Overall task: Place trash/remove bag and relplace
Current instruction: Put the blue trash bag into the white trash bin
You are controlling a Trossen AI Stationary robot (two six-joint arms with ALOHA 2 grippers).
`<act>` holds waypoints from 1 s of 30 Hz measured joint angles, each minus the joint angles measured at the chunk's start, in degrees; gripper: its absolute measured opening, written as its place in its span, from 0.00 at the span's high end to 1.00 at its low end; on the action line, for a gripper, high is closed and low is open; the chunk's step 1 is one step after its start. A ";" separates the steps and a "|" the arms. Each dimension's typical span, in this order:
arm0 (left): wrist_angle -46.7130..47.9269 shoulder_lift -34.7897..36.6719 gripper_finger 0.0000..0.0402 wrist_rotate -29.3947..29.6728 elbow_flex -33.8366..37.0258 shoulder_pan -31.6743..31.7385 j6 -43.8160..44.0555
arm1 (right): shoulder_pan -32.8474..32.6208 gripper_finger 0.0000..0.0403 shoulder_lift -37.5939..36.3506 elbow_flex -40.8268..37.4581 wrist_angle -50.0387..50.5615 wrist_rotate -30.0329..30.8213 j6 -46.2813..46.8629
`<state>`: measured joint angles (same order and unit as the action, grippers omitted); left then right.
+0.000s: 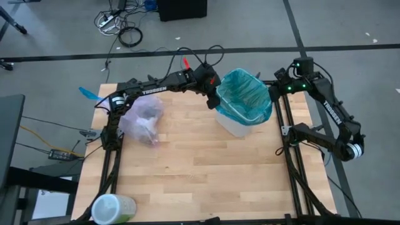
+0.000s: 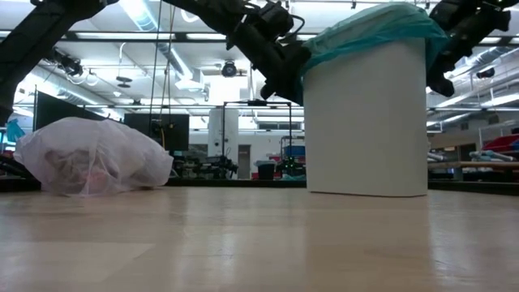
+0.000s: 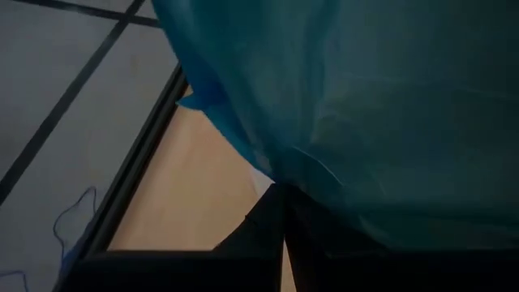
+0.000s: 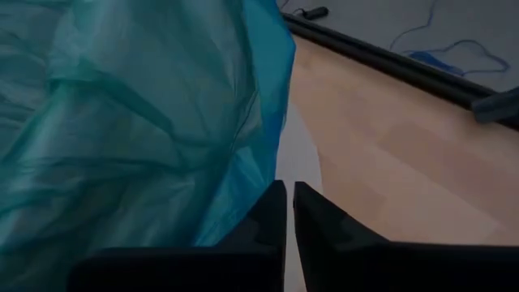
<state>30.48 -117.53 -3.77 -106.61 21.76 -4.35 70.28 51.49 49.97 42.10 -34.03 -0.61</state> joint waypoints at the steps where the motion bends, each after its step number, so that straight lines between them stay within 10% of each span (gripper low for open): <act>1: -0.18 0.00 0.96 0.11 0.02 0.00 -0.12 | 0.00 0.96 -0.25 -0.30 -0.54 -0.15 0.97; 30: 2.89 -0.05 0.96 0.22 -0.04 2.56 -2.28 | 0.49 0.77 -5.73 -3.51 -13.52 6.25 23.15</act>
<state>33.36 -117.58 -3.55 -106.65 24.32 -6.62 70.77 45.75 46.46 28.59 -27.78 22.53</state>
